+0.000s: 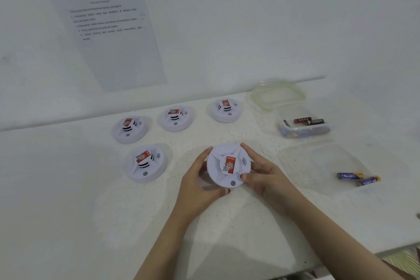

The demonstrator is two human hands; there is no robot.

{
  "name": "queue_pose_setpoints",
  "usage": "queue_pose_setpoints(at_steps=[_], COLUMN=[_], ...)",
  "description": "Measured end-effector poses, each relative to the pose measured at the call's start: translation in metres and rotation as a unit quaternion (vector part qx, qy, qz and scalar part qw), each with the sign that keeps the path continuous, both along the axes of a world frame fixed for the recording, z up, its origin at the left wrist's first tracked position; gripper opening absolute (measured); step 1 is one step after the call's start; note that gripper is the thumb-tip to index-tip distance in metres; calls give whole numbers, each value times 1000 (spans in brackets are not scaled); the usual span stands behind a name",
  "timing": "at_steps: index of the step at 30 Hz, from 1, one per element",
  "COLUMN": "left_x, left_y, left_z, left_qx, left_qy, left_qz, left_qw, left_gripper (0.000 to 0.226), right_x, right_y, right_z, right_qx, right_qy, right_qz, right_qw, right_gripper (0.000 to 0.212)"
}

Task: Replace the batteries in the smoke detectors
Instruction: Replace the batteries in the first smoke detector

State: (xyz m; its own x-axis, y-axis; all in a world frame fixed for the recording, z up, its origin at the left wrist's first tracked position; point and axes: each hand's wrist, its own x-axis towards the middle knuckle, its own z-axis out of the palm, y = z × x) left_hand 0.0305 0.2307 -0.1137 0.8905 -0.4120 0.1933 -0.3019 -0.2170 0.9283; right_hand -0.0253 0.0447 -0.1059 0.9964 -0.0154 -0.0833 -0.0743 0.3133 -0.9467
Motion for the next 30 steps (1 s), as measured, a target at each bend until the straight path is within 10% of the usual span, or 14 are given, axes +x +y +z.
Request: queue_pose_setpoints(at_steps=[30], left_x=[0], left_y=[-3], left_z=[-1], left_qx=[15], left_qy=[-3], left_qz=[15], left_qw=[1000], left_gripper=[81], right_x=[1], right_y=[-1], right_z=[-5], right_qx=[-26], right_qy=[3], right_qz=[-27], right_qw=[999], right_gripper=[59])
